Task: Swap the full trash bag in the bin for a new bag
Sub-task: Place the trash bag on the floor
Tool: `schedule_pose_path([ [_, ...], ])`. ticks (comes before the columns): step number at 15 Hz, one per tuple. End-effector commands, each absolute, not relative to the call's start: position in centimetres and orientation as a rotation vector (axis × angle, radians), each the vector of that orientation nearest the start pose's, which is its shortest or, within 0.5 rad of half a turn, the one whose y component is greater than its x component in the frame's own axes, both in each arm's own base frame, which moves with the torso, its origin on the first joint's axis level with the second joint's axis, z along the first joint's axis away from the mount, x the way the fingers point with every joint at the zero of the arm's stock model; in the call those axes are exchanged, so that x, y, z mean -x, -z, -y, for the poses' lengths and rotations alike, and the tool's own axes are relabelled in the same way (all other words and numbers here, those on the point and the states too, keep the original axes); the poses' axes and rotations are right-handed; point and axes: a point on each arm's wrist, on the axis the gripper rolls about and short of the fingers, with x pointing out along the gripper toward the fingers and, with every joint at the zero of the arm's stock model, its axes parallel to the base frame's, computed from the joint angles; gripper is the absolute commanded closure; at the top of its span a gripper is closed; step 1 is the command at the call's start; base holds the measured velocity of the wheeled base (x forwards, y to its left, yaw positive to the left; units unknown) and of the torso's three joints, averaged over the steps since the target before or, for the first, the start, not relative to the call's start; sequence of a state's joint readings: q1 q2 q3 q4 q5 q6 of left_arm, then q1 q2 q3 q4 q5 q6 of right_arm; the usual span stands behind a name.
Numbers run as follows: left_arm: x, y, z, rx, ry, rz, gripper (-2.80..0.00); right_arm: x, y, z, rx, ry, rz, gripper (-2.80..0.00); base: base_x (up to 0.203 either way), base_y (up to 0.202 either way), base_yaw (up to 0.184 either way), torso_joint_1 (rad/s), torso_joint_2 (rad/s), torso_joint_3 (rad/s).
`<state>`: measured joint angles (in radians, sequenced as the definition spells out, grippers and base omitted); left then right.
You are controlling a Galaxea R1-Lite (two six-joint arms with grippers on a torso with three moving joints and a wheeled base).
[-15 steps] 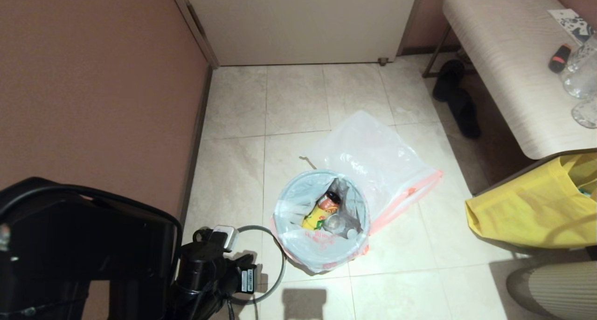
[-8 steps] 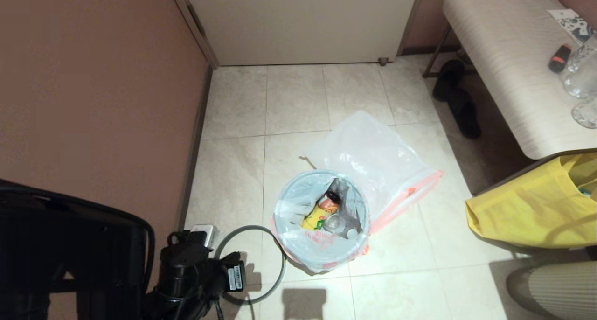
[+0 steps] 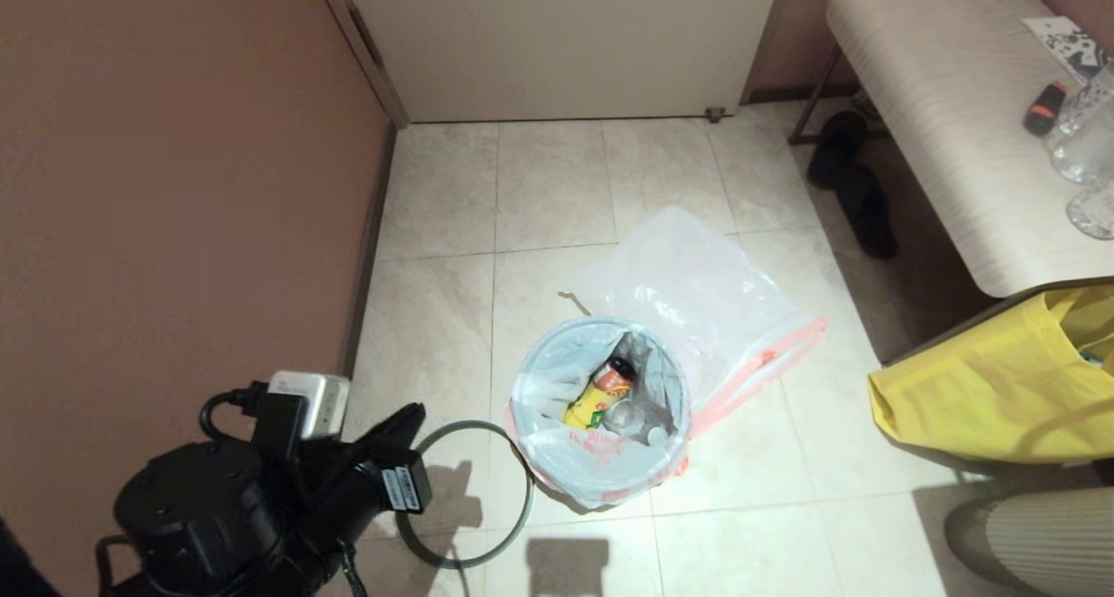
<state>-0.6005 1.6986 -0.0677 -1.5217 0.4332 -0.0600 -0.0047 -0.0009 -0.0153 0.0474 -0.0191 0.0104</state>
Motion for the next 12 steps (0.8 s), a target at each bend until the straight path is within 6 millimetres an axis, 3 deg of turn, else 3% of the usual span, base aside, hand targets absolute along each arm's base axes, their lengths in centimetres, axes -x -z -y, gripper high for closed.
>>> schedule_pose_path([
  [1, -16.1, -13.8, 9.1, 0.051, 0.103, 0.058, 0.0, 2.4, -7.5, 0.0, -0.012, 0.025, -0.032, 0.0, 0.0, 0.0, 0.0, 0.0, 0.0, 0.0],
  [3, -14.6, -15.5, 7.6, 0.043, 0.012, 0.141, 0.0, 2.4, -7.5, 0.0, -0.012, 0.025, -0.032, 0.0, 0.0, 0.0, 0.0, 0.0, 0.0, 0.0],
  [5, -13.2, -15.6, 6.4, -0.003, -0.099, 0.147, 0.0, 2.4, -7.5, 0.0, -0.012, 0.025, -0.032, 0.0, 0.0, 0.0, 0.0, 0.0, 0.0, 0.0],
  [8, -11.9, -17.1, 3.9, -0.027, -0.28, 0.221, 0.0, 2.4, -7.5, 0.0, -0.012, 0.025, -0.032, 0.0, 0.0, 0.0, 0.0, 0.0, 0.0, 0.0],
  [12, -8.5, -19.1, 0.6, -0.052, -0.508, 0.364, 0.0, 2.4, -7.5, 0.0, -0.012, 0.024, -0.032, 0.0, 0.0, 0.0, 0.0, 0.0, 0.0, 0.0],
])
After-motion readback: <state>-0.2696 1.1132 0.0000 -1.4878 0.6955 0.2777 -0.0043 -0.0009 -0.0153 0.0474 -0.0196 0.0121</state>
